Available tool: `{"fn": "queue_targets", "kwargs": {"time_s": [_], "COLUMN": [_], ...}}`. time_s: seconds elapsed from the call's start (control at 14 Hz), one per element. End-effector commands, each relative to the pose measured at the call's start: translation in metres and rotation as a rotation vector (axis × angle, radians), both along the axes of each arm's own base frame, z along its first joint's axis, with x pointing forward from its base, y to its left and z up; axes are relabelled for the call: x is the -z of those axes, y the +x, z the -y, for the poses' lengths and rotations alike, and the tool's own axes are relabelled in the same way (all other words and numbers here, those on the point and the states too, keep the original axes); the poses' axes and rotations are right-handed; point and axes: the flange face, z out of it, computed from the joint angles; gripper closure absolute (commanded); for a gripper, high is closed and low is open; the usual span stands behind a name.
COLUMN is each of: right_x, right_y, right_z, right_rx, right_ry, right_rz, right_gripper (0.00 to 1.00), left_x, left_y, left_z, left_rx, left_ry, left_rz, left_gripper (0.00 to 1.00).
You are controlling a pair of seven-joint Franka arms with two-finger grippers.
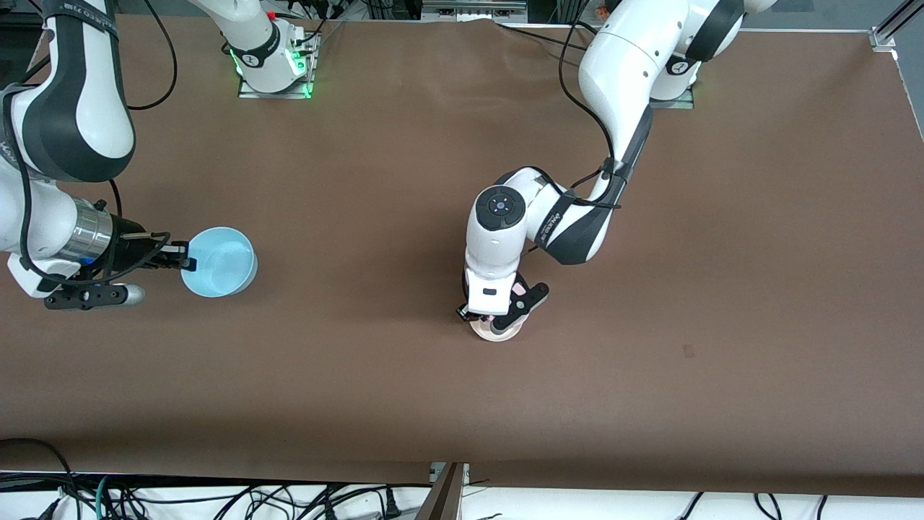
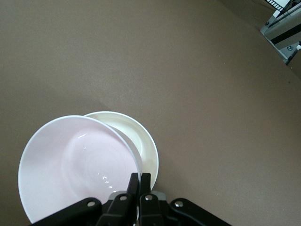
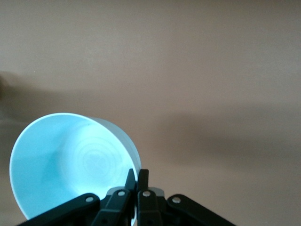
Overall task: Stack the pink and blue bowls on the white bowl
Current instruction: 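Lower the pink bowl into the white bowl and open the left gripper, then carry the blue bowl over the pink bowl while the left gripper withdraws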
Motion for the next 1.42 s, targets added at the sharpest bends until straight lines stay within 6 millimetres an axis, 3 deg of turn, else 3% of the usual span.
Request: {"fn": "queue_targets", "kwargs": {"time_s": [0.0, 0.21, 0.57, 1.14, 1.35], "right_x": [-0.005, -0.005, -0.005, -0.002, 0.003], "right_y": [-0.005, -0.005, -0.005, -0.004, -0.004], "right_z": [0.000, 0.000, 0.000, -0.004, -0.032], "right_rx": [0.007, 0.007, 0.009, 0.024, 0.026], "right_ry": [0.012, 0.012, 0.013, 0.016, 0.012], "right_rz": [-0.004, -0.004, -0.004, -0.012, -0.016], "right_gripper": [1.00, 1.00, 1.00, 1.00, 1.00], "left_x": [0.000, -0.002, -0.004, -0.014, -0.017], "left_y": [0.003, 0.004, 0.006, 0.011, 0.011], "left_z": [0.005, 0.004, 0.002, -0.005, -0.010], "left_rx": [-0.005, -0.006, -0.008, -0.016, -0.001], "left_ry": [0.013, 0.013, 0.015, 0.024, 0.051], "left_rz": [0.022, 0.028, 0.033, 0.041, 0.020], "left_gripper": [1.00, 0.97, 0.55, 0.54, 0.54]}}
